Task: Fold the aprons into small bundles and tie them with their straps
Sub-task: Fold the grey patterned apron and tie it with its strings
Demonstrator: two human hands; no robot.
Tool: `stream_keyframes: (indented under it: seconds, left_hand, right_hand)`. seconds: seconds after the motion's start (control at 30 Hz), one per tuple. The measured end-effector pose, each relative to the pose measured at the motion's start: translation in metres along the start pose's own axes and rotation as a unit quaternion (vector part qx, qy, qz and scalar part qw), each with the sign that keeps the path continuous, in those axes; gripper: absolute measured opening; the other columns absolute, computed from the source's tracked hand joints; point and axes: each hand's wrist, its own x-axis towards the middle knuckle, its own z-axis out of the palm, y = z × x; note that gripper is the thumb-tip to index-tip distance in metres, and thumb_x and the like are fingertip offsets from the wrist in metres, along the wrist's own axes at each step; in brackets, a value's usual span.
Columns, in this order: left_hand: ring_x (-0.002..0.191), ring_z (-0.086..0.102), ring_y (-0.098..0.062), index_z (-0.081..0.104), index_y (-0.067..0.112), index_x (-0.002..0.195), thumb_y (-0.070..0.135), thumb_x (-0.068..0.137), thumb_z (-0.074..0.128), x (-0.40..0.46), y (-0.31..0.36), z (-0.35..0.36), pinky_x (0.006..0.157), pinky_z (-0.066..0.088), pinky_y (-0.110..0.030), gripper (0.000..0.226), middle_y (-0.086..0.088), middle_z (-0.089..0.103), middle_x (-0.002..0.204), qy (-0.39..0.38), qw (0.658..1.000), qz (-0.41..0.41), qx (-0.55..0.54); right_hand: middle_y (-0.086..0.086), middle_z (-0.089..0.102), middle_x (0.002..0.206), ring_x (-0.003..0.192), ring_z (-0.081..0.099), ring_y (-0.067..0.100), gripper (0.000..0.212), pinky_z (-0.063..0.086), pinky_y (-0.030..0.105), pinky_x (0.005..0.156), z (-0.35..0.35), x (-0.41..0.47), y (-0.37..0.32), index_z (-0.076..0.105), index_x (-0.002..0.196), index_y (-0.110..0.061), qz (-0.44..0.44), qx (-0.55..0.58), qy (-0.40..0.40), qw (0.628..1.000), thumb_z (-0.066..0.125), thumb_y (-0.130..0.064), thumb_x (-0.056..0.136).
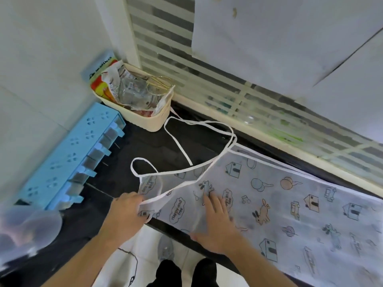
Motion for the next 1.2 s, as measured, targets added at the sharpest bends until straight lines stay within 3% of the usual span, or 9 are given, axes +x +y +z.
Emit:
stream_keyframes:
  seconds: [0.13, 0.27, 0.47, 0.57, 0.63, 0.73, 0.93, 1.03, 1.2]
  left_hand:
    - [0.072, 0.066, -0.002, 0.065, 0.030, 0.080, 0.032, 0.082, 0.086, 0.007, -0.013, -0.033, 0.060, 0.047, -0.015, 0.021, 0.018, 0.070, 0.078, -0.074, 0.995, -0.015, -0.060]
    - [0.074, 0.072, -0.005, 0.074, 0.029, 0.086, 0.035, 0.085, 0.084, 0.028, -0.022, -0.075, 0.069, 0.052, -0.025, 0.012, 0.012, 0.076, 0.078, -0.151, 0.985, -0.021, -0.074]
    - [0.087, 0.072, -0.013, 0.067, 0.030, 0.098, 0.031, 0.096, 0.072, 0.047, -0.008, -0.078, 0.069, 0.052, -0.024, 0.005, 0.006, 0.073, 0.093, -0.111, 0.986, -0.010, -0.123]
    - [0.101, 0.071, -0.003, 0.066, 0.042, 0.117, 0.026, 0.082, 0.087, 0.041, -0.011, -0.065, 0.085, 0.058, -0.025, 0.044, 0.018, 0.075, 0.108, -0.217, 0.967, 0.014, -0.133]
    - [0.102, 0.071, -0.004, 0.067, 0.042, 0.115, 0.027, 0.084, 0.085, 0.042, -0.020, -0.052, 0.092, 0.059, -0.031, 0.039, 0.020, 0.074, 0.108, -0.211, 0.974, 0.017, -0.075]
    - [0.093, 0.072, -0.010, 0.070, 0.036, 0.100, 0.027, 0.098, 0.070, 0.045, -0.020, -0.047, 0.085, 0.057, -0.028, 0.009, 0.013, 0.074, 0.097, -0.168, 0.984, -0.004, -0.059]
    - [0.100, 0.072, -0.008, 0.078, 0.025, 0.109, 0.023, 0.106, 0.058, 0.027, 0.005, -0.063, 0.090, 0.047, -0.026, 0.021, 0.006, 0.079, 0.104, -0.102, 0.930, -0.024, -0.354]
    - [0.105, 0.069, -0.008, 0.072, 0.029, 0.115, 0.028, 0.107, 0.054, 0.026, 0.009, -0.057, 0.084, 0.051, -0.022, 0.019, 0.009, 0.076, 0.108, -0.092, 0.944, -0.012, -0.316]
    - [0.107, 0.066, -0.007, 0.066, 0.032, 0.117, 0.034, 0.106, 0.053, 0.030, 0.011, -0.044, 0.072, 0.049, -0.013, 0.017, 0.015, 0.071, 0.112, -0.093, 0.967, 0.003, -0.239]
  right_hand:
    - [-0.012, -0.038, 0.164, 0.155, -0.031, 0.022, 0.124, 0.004, 0.075, 0.121, 0.027, -0.003, 0.021, -0.026, 0.159, -0.029, 0.002, -0.080, 0.025, 0.996, 0.069, -0.058, 0.084]
    - [-0.015, -0.038, 0.164, 0.154, -0.032, 0.018, 0.125, 0.000, 0.075, 0.120, 0.024, -0.004, 0.027, -0.026, 0.159, -0.030, 0.001, -0.060, 0.025, 0.998, 0.072, -0.048, 0.084]
    - [-0.014, -0.032, 0.166, 0.156, -0.028, 0.021, 0.118, 0.005, 0.073, 0.121, 0.025, -0.006, 0.024, -0.023, 0.160, -0.030, 0.023, -0.048, 0.041, 0.998, 0.068, -0.039, 0.086]
    - [-0.008, -0.029, 0.168, 0.156, -0.028, 0.030, 0.116, 0.006, 0.074, 0.121, 0.028, -0.010, 0.020, -0.026, 0.158, -0.031, 0.057, -0.039, 0.066, 0.995, 0.065, -0.031, 0.087]
    - [-0.007, -0.031, 0.167, 0.154, -0.031, 0.032, 0.118, 0.003, 0.073, 0.121, 0.032, -0.014, 0.019, -0.030, 0.156, -0.035, 0.061, -0.046, 0.070, 0.995, 0.065, -0.029, 0.087]
    - [-0.010, -0.037, 0.165, 0.153, -0.034, 0.028, 0.117, 0.001, 0.073, 0.122, 0.037, -0.023, 0.026, -0.030, 0.156, -0.041, 0.055, -0.029, 0.052, 0.997, 0.065, -0.049, 0.087]
    - [-0.017, -0.035, 0.165, 0.152, -0.036, 0.015, 0.103, -0.008, 0.068, 0.123, 0.031, -0.026, 0.035, -0.014, 0.161, -0.044, 0.046, 0.036, 0.055, 0.997, 0.023, -0.095, 0.080]
    - [-0.018, -0.025, 0.168, 0.155, -0.029, 0.015, 0.112, -0.009, 0.060, 0.126, 0.019, -0.026, 0.029, -0.007, 0.162, -0.044, 0.045, 0.103, 0.057, 0.992, 0.008, -0.102, 0.068]
    - [0.000, 0.026, 0.160, 0.149, 0.026, 0.030, 0.072, 0.021, 0.050, 0.126, -0.015, -0.001, -0.002, 0.016, 0.161, -0.035, -0.001, 0.022, 0.135, 0.991, 0.055, -0.032, 0.100]
